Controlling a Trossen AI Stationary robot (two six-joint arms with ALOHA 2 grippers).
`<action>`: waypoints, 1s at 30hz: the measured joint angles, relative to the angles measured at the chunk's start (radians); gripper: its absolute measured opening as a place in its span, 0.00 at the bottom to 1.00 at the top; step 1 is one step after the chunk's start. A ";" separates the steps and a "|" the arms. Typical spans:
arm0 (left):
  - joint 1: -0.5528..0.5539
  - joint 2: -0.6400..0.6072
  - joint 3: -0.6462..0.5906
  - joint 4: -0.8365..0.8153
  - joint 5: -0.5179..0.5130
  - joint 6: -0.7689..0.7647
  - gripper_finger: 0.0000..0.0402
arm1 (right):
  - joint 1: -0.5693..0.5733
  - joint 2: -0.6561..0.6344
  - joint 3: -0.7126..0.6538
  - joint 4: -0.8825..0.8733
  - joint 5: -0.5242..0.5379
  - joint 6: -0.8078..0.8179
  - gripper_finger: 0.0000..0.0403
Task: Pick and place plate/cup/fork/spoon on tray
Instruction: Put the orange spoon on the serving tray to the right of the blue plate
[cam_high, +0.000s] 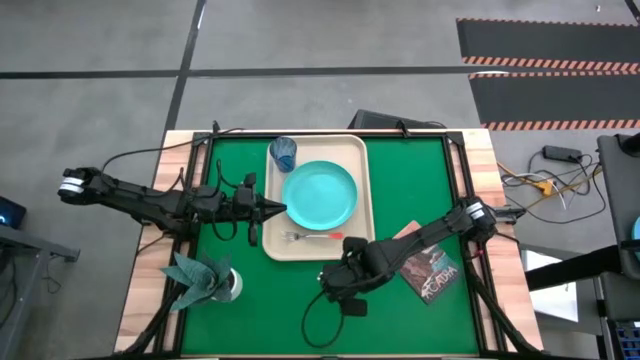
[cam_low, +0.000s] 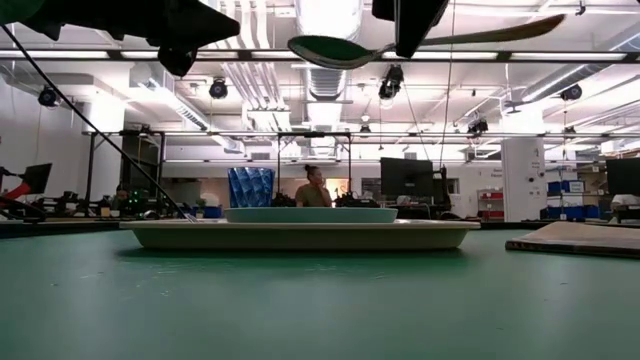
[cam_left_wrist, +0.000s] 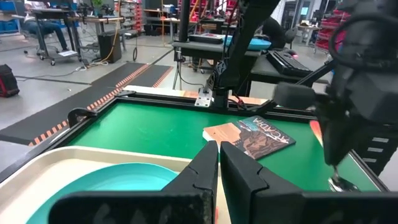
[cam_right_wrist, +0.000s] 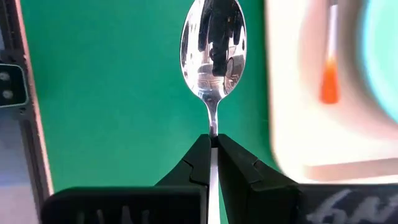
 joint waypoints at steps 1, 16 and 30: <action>0.000 0.000 0.000 0.000 0.000 0.000 0.01 | -0.009 -0.008 0.000 -0.007 -0.001 -0.015 0.02; 0.000 0.000 0.000 -0.002 0.000 0.000 0.01 | -0.177 -0.111 -0.001 -0.099 0.053 -0.224 0.02; 0.000 0.000 0.000 -0.002 0.000 0.001 0.01 | -0.373 -0.119 -0.003 -0.130 0.051 -0.531 0.02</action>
